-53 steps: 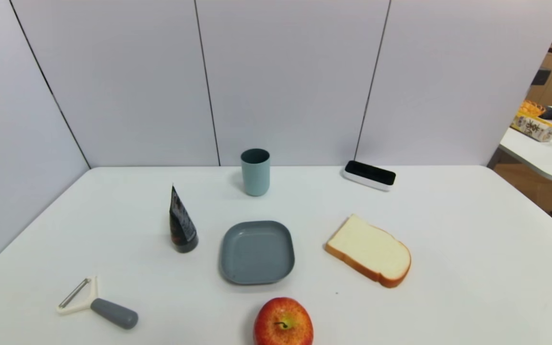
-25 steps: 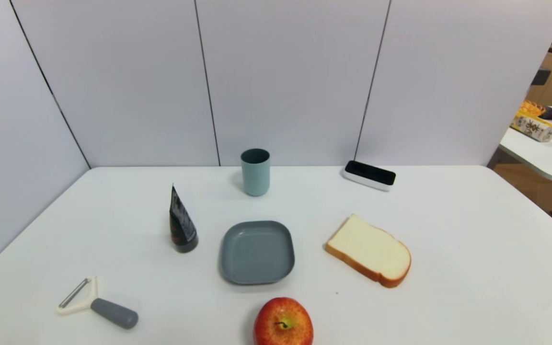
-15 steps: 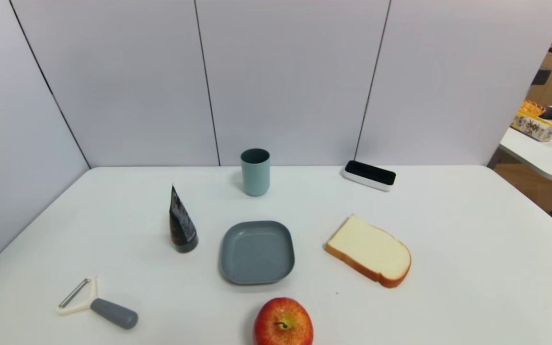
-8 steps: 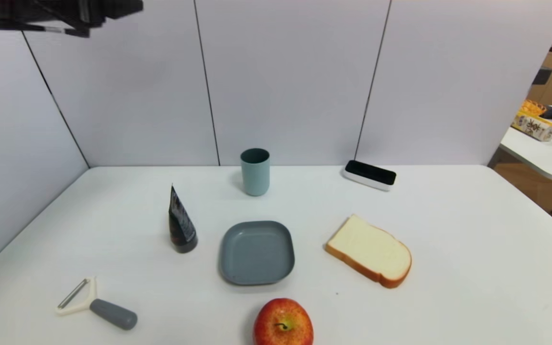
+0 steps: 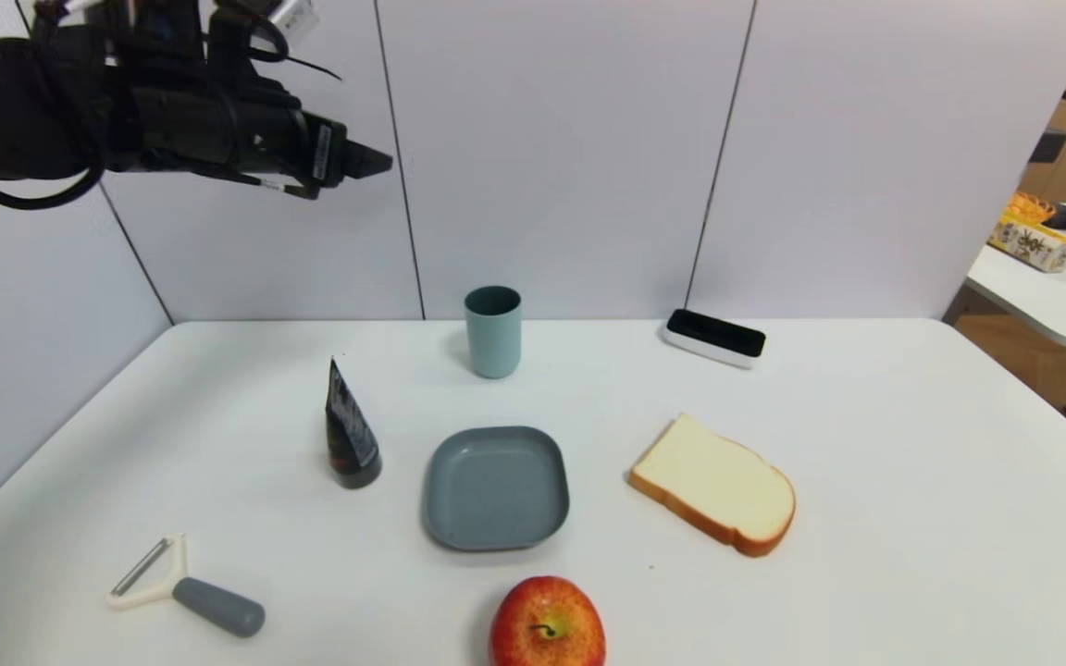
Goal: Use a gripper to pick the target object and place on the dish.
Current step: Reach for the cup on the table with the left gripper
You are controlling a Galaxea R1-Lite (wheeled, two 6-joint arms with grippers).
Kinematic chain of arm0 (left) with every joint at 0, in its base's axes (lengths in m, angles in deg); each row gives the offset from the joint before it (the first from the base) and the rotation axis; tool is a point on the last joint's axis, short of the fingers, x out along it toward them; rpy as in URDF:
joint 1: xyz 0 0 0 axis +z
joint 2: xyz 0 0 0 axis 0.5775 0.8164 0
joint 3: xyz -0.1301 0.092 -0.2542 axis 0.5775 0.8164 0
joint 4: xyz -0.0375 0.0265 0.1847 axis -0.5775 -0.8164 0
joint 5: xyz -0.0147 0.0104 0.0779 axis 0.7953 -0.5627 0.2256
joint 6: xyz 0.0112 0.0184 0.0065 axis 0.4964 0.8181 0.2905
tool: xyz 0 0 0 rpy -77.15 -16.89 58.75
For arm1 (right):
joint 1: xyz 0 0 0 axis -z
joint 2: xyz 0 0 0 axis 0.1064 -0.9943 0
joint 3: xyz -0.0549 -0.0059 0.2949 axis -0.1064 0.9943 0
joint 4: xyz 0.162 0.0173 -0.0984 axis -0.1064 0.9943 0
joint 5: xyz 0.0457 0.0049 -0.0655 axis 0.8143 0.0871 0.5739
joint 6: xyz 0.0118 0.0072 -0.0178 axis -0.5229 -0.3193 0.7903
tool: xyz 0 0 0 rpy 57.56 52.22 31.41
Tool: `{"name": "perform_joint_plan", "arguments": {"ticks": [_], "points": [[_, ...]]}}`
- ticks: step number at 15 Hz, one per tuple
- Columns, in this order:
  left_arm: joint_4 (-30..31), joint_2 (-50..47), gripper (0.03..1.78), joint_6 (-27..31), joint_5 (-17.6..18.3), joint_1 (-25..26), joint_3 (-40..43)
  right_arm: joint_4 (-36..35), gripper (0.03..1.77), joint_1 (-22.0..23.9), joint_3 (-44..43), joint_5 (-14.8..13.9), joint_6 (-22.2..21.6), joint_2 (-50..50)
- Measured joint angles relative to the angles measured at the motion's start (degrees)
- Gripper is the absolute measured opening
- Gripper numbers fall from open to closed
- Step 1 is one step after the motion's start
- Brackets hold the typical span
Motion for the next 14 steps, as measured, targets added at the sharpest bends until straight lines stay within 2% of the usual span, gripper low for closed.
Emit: {"name": "perform_joint_plan", "arguments": {"ticks": [4, 8, 14], "points": [[-0.17, 5.21, 1.69, -1.02, -2.54, -3.28, -1.32, -0.02, 1.71, 0.00, 0.00, -0.05, 0.02, 0.00], [-0.13, 10.45, 1.69, -5.74, -4.61, -7.74, -1.51, -0.02, 1.71, 0.00, 0.00, 0.00, 0.02, 0.00], [-0.20, 16.04, 1.69, -5.90, -5.81, -10.34, -2.93, -0.02, 1.71, 0.00, 0.00, -0.05, 0.02, 0.00]]}}
